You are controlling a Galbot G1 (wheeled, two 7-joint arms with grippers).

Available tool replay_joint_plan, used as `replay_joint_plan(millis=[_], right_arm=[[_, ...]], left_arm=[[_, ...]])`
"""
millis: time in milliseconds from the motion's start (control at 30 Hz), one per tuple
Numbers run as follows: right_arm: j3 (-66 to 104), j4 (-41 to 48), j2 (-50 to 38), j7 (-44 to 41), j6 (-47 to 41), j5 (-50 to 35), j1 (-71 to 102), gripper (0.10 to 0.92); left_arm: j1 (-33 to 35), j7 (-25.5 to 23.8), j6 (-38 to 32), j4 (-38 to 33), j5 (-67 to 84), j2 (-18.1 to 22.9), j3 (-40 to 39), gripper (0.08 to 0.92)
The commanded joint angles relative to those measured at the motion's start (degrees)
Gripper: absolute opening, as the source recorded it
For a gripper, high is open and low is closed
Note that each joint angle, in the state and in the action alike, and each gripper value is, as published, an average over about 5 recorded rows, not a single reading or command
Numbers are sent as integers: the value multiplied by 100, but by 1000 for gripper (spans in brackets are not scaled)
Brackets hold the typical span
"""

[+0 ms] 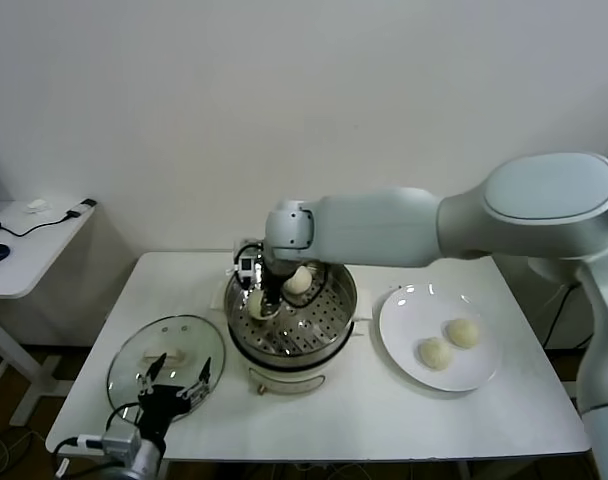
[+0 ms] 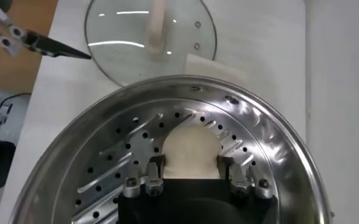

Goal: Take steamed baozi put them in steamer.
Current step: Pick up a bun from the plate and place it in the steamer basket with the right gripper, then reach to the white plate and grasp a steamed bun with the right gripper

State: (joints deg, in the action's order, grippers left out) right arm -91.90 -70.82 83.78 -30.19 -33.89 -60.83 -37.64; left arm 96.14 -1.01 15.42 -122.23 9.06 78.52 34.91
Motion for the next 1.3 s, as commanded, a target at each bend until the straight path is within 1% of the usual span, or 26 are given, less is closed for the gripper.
replay_joint_plan(millis=[33, 133, 200, 300, 367, 467, 567, 733, 867, 1033, 1300], right_arm=[[227, 149, -51, 14, -12, 60, 195, 712], [186, -59, -314, -383, 234, 58, -190, 786], [10, -220, -542, -768, 554, -19, -600, 812], [-406, -485, -1043, -1440, 1147, -221, -1335, 821], [-695, -645, -1512, -1856, 1467, -190, -1795, 822], [-1142, -884, -2338, -2370, 1820, 202, -2402, 823], [-1631, -1216, -3123, -2670, 2088, 734, -2815, 823], [-2468, -1717, -4114, -2607, 2226, 1751, -2767, 823], [-2357, -1633, -4598, -2367, 2119, 2520, -1869, 823], [-1777, -1318, -4746, -2151, 1924, 3010, -758, 823], [-604, -838, -4553, -1699, 1521, 3291, 866, 823]], left_arm=[[-9, 1, -1, -3, 0, 15, -6, 823], [-10, -1, -4, -18, -3, 31, -16, 823], [-3, -3, -6, -33, -5, 42, -18, 823], [23, -6, -8, -66, -8, 49, -15, 823], [38, -7, -1, -92, -9, 50, -10, 823], [38, -9, 17, -118, -10, 60, -2, 823], [24, -13, 28, -120, -22, 71, -3, 823], [-8, -23, 48, -101, -69, 118, -4, 823], [-4, -25, 71, -82, -73, 157, 19, 823], [9, -25, 96, -58, -69, 215, 36, 823], [66, -26, 80, -20, -120, 259, 38, 823]])
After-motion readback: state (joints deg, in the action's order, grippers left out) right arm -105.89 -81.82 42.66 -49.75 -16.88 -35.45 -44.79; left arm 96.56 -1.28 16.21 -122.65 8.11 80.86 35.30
